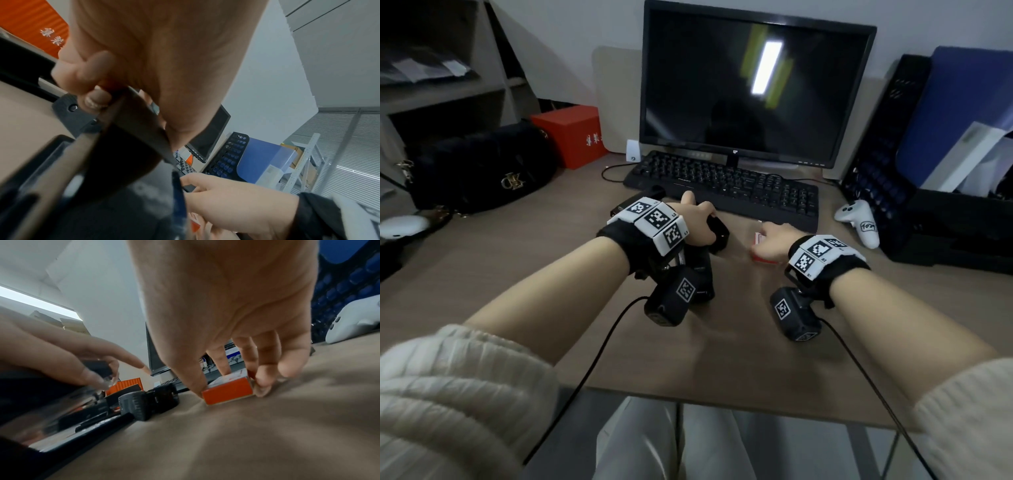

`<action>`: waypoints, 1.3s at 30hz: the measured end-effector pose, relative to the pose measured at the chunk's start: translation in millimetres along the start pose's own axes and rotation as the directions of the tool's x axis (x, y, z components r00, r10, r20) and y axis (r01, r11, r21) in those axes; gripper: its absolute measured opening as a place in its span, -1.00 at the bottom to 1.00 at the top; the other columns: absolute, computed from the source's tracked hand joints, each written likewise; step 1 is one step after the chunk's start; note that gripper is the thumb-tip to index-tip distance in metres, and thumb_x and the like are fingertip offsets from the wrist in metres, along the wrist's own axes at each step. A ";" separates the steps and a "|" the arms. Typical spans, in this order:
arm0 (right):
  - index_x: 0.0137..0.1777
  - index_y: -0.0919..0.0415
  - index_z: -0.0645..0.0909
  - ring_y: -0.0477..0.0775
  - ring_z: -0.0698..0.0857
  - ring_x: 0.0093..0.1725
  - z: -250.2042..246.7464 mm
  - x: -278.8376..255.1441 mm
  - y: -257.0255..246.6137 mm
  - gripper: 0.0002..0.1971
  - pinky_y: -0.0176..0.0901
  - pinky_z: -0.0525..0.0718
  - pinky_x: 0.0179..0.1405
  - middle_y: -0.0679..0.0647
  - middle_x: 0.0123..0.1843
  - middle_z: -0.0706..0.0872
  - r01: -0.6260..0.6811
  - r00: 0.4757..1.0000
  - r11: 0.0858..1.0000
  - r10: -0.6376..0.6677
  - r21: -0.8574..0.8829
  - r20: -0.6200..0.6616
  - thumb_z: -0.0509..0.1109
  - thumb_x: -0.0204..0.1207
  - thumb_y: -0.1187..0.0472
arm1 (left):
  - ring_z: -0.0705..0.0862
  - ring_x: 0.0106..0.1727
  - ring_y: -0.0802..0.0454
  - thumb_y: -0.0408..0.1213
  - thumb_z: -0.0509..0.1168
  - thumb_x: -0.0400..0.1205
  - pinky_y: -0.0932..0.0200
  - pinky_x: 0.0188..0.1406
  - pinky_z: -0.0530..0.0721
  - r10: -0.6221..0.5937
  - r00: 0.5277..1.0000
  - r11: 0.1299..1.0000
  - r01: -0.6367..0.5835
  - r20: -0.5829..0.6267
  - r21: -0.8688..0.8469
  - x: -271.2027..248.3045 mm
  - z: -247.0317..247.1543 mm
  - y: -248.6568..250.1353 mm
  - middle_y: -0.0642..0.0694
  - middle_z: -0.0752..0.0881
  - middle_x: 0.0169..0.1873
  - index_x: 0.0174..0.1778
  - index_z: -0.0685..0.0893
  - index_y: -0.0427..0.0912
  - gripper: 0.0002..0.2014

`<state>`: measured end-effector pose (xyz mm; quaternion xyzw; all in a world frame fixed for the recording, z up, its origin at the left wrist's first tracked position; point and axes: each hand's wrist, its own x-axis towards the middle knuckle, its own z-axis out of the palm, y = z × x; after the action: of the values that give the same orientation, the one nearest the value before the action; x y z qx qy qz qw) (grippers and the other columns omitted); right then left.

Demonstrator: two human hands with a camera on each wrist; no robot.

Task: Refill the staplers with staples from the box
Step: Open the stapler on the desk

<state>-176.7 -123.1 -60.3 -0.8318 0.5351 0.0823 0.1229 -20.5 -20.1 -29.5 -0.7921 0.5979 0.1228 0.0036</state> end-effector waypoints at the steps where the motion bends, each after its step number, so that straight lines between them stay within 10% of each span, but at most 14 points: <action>1: 0.44 0.19 0.40 0.28 0.64 0.14 1.6 2.5 -4.1 -0.50 -0.09 0.56 -0.05 0.28 0.36 0.55 -0.005 1.000 1.000 0.005 0.030 -0.001 0.24 0.56 -0.02 | 0.57 0.19 -0.23 0.00 0.19 0.64 -0.08 0.24 0.63 0.002 1.000 1.000 -0.002 -0.009 -0.011 1.1 0.2 -0.5 -0.12 0.22 0.44 0.59 0.24 0.09 -0.43; 16: 0.27 0.02 0.51 0.02 0.58 -0.41 11.7 8.8 -26.4 -0.58 -0.14 0.56 -0.42 0.09 -0.18 0.67 0.123 0.991 0.962 -0.131 0.242 0.019 0.39 0.43 -0.06 | 0.45 0.09 0.03 -0.35 0.30 0.67 0.52 0.08 0.23 0.390 0.911 0.914 -0.400 -0.136 -0.060 8.7 -2.0 -24.1 -0.19 0.26 0.44 0.60 0.35 -0.04 -0.44; 21: 0.09 0.05 0.52 -0.07 0.55 -0.43 8.7 5.4 -18.8 -0.72 -0.23 0.43 -0.53 -0.01 -0.31 0.58 0.090 0.995 0.944 -0.096 0.318 0.004 0.45 0.49 -0.01 | 0.54 0.24 -0.01 -0.42 0.31 0.63 0.40 0.13 0.34 0.414 0.903 0.906 -0.421 -0.115 -0.040 13.7 -6.6 -33.1 -0.02 0.26 0.48 0.60 0.33 0.09 -0.37; 27: 0.09 0.17 0.57 -0.06 0.61 -0.40 9.5 6.9 -16.0 -0.44 -0.25 0.47 -0.52 0.01 -0.27 0.66 0.065 0.995 0.952 -0.085 0.299 0.055 0.50 0.35 -0.29 | 0.51 0.31 0.01 -0.45 0.35 0.60 0.33 0.18 0.42 0.389 0.912 0.911 -0.402 -0.134 -0.096 18.7 -6.4 -35.5 -0.03 0.23 0.53 0.65 0.24 0.09 -0.26; 32: 0.23 0.14 0.53 0.02 0.64 -0.22 9.6 8.9 -14.1 0.04 -0.21 0.54 -0.34 0.06 0.04 0.72 0.106 0.989 0.956 -0.131 0.272 0.074 0.40 -0.11 -0.65 | 0.56 0.35 -0.13 -0.07 0.61 0.39 0.07 0.30 0.54 0.155 0.950 0.959 -0.210 -0.269 -0.188 13.7 -5.6 -48.9 -0.17 0.48 0.39 0.62 0.27 -0.04 -0.08; 36: 0.47 0.04 0.45 0.04 0.68 0.16 5.3 9.9 -14.8 0.28 -0.07 0.63 0.22 0.00 0.34 0.67 0.150 0.982 0.952 -0.175 0.268 0.072 0.30 -0.24 -0.76 | 0.67 0.17 -0.13 -0.04 0.58 0.43 0.14 0.04 0.56 0.072 0.977 0.983 -0.104 -0.201 -0.151 16.0 3.0 -54.3 -0.17 0.70 0.17 0.31 0.60 -0.20 -0.41; 39: 0.57 0.12 0.37 0.17 0.59 0.38 7.3 10.2 -15.3 0.15 -0.12 0.52 0.36 0.10 0.47 0.57 0.144 0.982 0.932 -0.175 0.334 0.065 0.42 0.06 -0.59 | 0.65 0.01 -0.07 -0.11 0.56 0.46 0.15 -0.03 0.56 0.064 0.976 0.959 -0.118 -0.210 -0.256 16.2 3.2 -54.0 -0.15 0.71 0.07 0.24 0.63 -0.22 -0.51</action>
<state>-158.5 -123.7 -68.2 -0.8357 0.4657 0.0208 0.2904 34.2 -19.6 -43.4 -0.7652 0.6091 0.1225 -0.1689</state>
